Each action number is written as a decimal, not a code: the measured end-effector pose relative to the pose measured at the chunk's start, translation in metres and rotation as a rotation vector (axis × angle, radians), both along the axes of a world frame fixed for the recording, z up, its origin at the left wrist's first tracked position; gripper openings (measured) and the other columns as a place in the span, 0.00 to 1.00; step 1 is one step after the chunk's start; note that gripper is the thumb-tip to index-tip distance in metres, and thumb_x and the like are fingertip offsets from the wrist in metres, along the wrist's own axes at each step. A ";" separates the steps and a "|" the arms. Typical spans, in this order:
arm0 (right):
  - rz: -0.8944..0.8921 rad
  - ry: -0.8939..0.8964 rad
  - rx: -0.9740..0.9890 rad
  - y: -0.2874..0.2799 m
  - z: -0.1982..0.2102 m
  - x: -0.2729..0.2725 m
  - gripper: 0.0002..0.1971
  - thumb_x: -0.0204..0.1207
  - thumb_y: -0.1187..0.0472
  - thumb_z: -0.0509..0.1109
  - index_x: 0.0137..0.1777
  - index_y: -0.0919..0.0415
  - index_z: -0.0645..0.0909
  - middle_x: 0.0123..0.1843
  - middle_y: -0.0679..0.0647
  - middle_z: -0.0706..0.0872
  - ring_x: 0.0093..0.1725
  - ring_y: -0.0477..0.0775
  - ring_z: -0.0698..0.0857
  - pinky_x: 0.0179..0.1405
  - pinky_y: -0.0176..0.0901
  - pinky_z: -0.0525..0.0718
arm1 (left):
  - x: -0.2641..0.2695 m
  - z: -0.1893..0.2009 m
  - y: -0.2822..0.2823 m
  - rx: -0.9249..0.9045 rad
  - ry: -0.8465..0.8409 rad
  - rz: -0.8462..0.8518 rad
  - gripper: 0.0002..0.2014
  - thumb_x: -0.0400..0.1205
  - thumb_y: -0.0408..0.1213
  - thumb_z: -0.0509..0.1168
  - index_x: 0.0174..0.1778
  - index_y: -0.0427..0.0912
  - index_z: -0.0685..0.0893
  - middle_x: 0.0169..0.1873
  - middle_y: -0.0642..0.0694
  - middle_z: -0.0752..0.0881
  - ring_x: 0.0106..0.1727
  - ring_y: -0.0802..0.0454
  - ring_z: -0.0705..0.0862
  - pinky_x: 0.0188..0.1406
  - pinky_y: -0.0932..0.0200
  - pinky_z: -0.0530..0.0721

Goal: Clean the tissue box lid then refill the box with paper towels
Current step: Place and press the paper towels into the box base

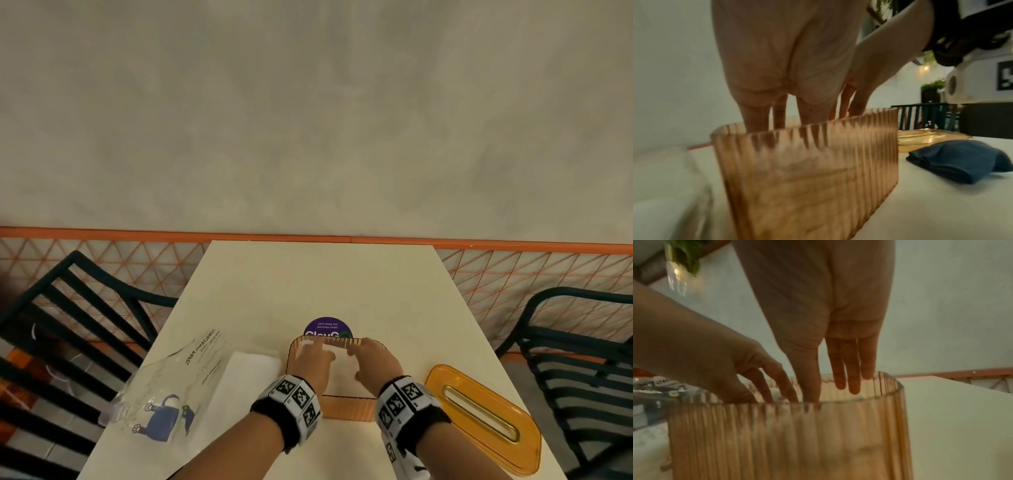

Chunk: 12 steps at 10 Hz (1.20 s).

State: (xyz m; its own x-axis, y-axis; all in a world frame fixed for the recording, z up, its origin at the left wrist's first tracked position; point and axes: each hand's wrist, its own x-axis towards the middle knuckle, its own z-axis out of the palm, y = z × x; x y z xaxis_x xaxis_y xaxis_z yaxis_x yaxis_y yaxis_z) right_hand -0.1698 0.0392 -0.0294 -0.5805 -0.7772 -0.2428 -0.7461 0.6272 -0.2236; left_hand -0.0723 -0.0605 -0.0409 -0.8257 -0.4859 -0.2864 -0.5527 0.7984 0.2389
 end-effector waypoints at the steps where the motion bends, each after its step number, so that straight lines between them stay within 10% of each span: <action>1: 0.027 -0.118 0.180 -0.002 -0.013 -0.002 0.29 0.76 0.67 0.69 0.76 0.47 0.69 0.72 0.55 0.74 0.70 0.59 0.77 0.69 0.48 0.78 | 0.001 -0.009 -0.010 0.119 -0.121 -0.001 0.32 0.79 0.33 0.69 0.79 0.47 0.66 0.78 0.43 0.63 0.79 0.42 0.64 0.77 0.52 0.69; 5: 0.056 -0.189 0.238 -0.007 -0.020 -0.004 0.25 0.81 0.67 0.62 0.76 0.48 0.70 0.77 0.57 0.72 0.74 0.58 0.75 0.73 0.46 0.72 | -0.003 -0.023 -0.016 0.081 -0.253 0.040 0.27 0.84 0.41 0.58 0.81 0.50 0.61 0.81 0.40 0.57 0.80 0.37 0.62 0.78 0.43 0.65; 7: 0.031 0.150 -0.115 0.019 -0.014 -0.006 0.22 0.80 0.65 0.61 0.74 0.54 0.69 0.69 0.56 0.73 0.67 0.56 0.74 0.62 0.46 0.81 | 0.036 0.017 -0.019 -0.166 0.354 0.191 0.13 0.85 0.33 0.54 0.62 0.43 0.80 0.60 0.47 0.79 0.61 0.49 0.76 0.57 0.55 0.81; 9: -0.218 -0.100 -0.116 0.034 -0.017 -0.009 0.27 0.80 0.71 0.56 0.78 0.60 0.56 0.67 0.63 0.71 0.57 0.65 0.83 0.50 0.50 0.82 | 0.112 -0.011 -0.059 -0.006 -0.016 0.725 0.22 0.86 0.50 0.53 0.69 0.38 0.72 0.70 0.39 0.70 0.71 0.39 0.69 0.67 0.45 0.74; 12: -0.321 -0.129 -0.091 0.032 -0.026 0.003 0.31 0.79 0.73 0.54 0.81 0.63 0.47 0.71 0.66 0.71 0.60 0.67 0.83 0.54 0.52 0.82 | 0.125 -0.037 -0.049 -0.006 -0.038 0.782 0.28 0.82 0.53 0.61 0.70 0.37 0.67 0.69 0.40 0.72 0.72 0.41 0.72 0.66 0.48 0.75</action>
State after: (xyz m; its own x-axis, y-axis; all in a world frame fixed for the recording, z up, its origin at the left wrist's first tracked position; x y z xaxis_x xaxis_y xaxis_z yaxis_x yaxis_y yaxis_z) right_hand -0.1673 0.0708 -0.0556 -0.7676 -0.5822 -0.2679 -0.4767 0.7981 -0.3686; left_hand 0.0529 -0.1095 -0.0775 -0.2326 -0.9241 -0.3033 -0.9628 0.1748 0.2059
